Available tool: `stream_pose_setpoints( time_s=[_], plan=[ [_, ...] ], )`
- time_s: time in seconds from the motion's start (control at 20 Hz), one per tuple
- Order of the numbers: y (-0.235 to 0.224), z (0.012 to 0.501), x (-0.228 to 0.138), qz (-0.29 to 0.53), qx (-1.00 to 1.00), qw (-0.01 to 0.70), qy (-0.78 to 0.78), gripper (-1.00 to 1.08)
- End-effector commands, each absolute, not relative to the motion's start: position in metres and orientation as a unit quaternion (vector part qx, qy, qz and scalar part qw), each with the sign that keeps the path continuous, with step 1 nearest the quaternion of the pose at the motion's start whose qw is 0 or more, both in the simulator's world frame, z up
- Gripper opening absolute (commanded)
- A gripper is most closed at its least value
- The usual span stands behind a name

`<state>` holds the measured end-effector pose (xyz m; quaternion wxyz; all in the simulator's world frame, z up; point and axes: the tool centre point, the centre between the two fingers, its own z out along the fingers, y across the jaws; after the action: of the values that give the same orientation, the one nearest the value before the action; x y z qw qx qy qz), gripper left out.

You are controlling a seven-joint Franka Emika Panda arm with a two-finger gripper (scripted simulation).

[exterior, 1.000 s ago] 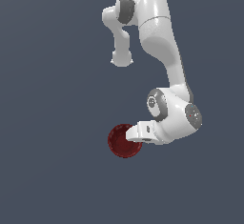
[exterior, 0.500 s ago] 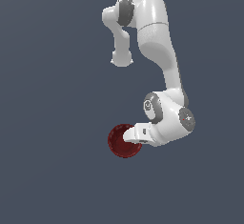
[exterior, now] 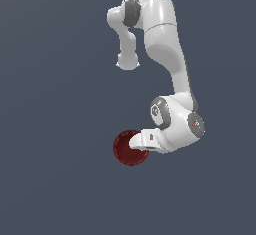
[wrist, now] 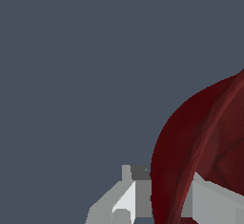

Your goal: Pick up the object and move it to a goal position.

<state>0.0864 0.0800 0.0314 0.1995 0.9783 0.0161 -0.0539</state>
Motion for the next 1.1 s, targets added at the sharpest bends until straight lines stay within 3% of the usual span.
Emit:
stream_pose_setpoints(
  time_s=[0.0,0.55,1.05],
  plan=[
    [0.08,0.033,0.086,-0.054,0.978,0.199,0.016,-1.0],
    [0.071,0.067,0.07,-0.054,0.978,0.199,0.016,-1.0],
    [0.054,0.141,0.037,-0.054,0.978,0.199,0.016,-1.0]
  ],
)
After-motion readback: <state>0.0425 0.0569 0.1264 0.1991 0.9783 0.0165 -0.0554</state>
